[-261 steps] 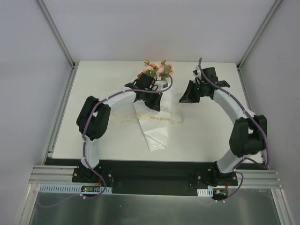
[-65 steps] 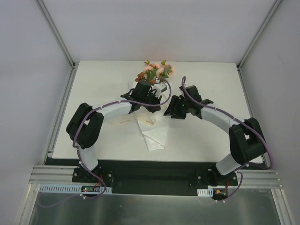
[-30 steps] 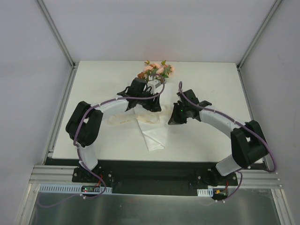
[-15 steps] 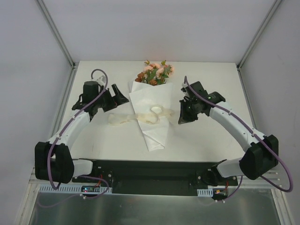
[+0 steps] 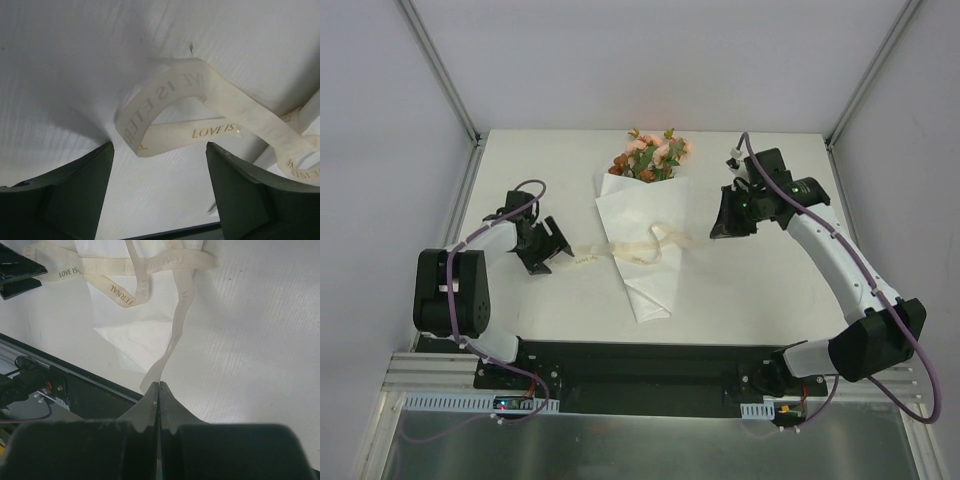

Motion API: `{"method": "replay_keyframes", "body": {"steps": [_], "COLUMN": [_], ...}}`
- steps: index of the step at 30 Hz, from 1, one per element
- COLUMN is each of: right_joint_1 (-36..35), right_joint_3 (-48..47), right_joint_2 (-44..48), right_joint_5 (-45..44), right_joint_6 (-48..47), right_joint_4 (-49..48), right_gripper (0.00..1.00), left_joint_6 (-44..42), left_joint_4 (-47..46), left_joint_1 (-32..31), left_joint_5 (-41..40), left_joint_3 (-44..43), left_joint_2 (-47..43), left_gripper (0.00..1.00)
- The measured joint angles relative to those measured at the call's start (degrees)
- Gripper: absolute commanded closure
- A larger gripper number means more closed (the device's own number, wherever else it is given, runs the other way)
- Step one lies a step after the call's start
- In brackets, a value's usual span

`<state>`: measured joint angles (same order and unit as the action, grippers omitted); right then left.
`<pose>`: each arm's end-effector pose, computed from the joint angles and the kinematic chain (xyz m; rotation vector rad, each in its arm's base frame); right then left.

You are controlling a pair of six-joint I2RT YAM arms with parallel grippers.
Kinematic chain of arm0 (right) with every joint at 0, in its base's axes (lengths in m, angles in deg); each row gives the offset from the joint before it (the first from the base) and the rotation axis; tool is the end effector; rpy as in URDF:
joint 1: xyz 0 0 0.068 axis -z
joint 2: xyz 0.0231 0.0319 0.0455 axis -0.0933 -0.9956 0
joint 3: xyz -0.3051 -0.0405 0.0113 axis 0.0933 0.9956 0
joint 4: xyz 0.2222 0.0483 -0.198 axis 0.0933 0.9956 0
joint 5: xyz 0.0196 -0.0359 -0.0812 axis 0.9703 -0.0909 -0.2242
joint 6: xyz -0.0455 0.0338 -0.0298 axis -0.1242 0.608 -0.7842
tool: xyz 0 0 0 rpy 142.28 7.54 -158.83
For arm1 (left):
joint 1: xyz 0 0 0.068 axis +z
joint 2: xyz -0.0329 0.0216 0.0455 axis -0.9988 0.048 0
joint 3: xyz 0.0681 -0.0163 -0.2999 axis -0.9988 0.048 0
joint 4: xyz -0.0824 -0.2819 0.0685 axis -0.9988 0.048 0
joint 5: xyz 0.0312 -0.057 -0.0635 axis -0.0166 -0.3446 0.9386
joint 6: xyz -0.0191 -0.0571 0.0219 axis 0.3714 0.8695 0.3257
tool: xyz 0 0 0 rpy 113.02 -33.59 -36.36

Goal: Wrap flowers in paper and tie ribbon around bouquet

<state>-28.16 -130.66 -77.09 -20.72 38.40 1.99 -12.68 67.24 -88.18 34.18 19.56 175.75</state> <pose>0.2971 0.1395 0.3701 -0.5054 2.4490 0.5448 0.3243 -0.0181 0.1641 -0.7013 2.6197 -0.5422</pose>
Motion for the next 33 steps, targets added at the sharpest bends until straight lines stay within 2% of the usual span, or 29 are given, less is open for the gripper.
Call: {"method": "replay_keyframes", "body": {"steps": [1, 2, 5, 6, 12, 20, 23, 33], "right_joint_1": [0.4, 1.0, 2.2, 2.5, 4.8, 7.9, 8.8, 17.6], "right_joint_3": [-0.2, -0.4, -1.0, -1.3, -5.8, -17.9, -21.5, -23.1], "right_joint_2": [0.0, 0.0, 0.1, 0.3, 2.4, 3.1, 2.2, 1.1], "right_joint_5": [0.4, 1.0, 2.2, 2.4, 2.4, 1.9, 0.8, -12.1], "right_joint_6": [0.0, -0.1, -0.2, -0.3, -2.2, -5.6, -5.6, -3.5], "right_joint_4": [0.1, 0.1, 0.3, 0.7, 4.5, 8.3, 8.9, 10.5], "right_gripper": [0.99, 0.99, 0.99, 0.99, 0.99, 0.99, 0.99, 0.99], "left_joint_6": [0.2, 0.2, 0.7, 0.4, -1.6, -6.9, -7.8, -11.9], "left_joint_4": [0.0, 0.0, 0.5, 0.5, 0.4, 1.4, 1.4, 4.7], "left_joint_1": [0.0, -0.1, -0.1, -0.1, -0.1, 0.3, 0.3, 0.3], "left_joint_5": [-0.3, -0.8, -2.4, -2.7, -5.3, -6.5, -5.9, -4.8], "left_joint_3": [-0.6, -1.4, -3.9, -4.7, -5.6, -7.7, -7.9, -8.3], "left_joint_2": [0.5, 1.5, 4.6, 5.7, 5.2, -13.2, -17.4, -18.1], "left_gripper": [0.34, 0.52, 0.84, 1.0, 1.0, 1.0, 1.0, 1.0]}}
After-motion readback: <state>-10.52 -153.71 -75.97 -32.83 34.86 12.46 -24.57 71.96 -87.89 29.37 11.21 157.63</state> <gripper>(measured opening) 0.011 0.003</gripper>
